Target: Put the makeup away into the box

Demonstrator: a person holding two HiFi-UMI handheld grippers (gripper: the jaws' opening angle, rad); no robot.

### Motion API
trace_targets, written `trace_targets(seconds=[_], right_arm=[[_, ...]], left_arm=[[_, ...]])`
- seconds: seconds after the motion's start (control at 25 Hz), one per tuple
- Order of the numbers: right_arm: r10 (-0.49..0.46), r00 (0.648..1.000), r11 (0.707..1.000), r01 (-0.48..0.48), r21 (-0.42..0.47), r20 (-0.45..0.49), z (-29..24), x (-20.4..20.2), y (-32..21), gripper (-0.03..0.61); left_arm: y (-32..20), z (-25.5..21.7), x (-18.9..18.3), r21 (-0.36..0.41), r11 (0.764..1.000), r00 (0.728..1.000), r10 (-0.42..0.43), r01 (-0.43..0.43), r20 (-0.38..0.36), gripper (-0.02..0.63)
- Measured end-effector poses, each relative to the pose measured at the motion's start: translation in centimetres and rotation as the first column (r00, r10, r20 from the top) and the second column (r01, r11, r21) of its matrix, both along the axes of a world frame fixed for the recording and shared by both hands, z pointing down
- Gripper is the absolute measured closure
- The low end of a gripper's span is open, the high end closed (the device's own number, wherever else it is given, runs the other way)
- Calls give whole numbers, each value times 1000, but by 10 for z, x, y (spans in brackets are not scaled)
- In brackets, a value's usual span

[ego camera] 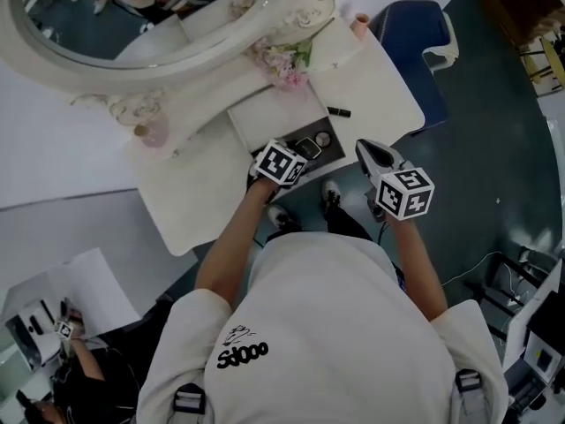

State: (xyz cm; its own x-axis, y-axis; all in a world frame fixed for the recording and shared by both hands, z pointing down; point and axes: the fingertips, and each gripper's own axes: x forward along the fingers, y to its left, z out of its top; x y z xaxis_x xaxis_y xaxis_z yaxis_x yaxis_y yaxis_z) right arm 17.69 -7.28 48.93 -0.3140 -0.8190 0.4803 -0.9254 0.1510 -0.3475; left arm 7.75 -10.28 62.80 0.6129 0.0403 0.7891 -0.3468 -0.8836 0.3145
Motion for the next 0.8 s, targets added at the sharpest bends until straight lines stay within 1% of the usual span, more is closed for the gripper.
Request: trace_targets(seconds=[0.24,0.28,0.36,0.4,0.44,0.52,0.56,0.68,0.8], right_arm=[[19,999,1000,-19,-17,-39,4,8,13,575],[22,999,1000,-23,-18,-43,4,9,14,575],[25,998,999,-26,-18,-52,4,10,15,575],[24,998,1000,-26,-18,-58,4,11,16,575],[23,998,1000,-24,-19,-64,4,13,16,575],[22,997,1000,-24,-19,-74,5,17,16,575],[22,997,1000,-24,-17,-76,4,19,15,575],[17,996,1000,-17,-3,-84,0,25,8,575],[5,995,1000,-4,12,-99,-5,31,-3,575]], left_arm=[[-2,26,8,42,996,990,74,-79,120,277],[-2,32,7,42,995,987,81,-88,142,276],[2,43,-2,34,994,972,96,-105,214,276],[3,47,-6,34,993,965,100,-112,241,278],[3,48,-7,37,993,963,100,-113,252,278],[3,48,-7,34,994,964,97,-108,247,276],[4,46,-5,27,994,969,95,-104,227,276],[1,27,9,24,997,992,68,-71,108,264],[-4,4,8,38,998,998,38,-40,60,269]])
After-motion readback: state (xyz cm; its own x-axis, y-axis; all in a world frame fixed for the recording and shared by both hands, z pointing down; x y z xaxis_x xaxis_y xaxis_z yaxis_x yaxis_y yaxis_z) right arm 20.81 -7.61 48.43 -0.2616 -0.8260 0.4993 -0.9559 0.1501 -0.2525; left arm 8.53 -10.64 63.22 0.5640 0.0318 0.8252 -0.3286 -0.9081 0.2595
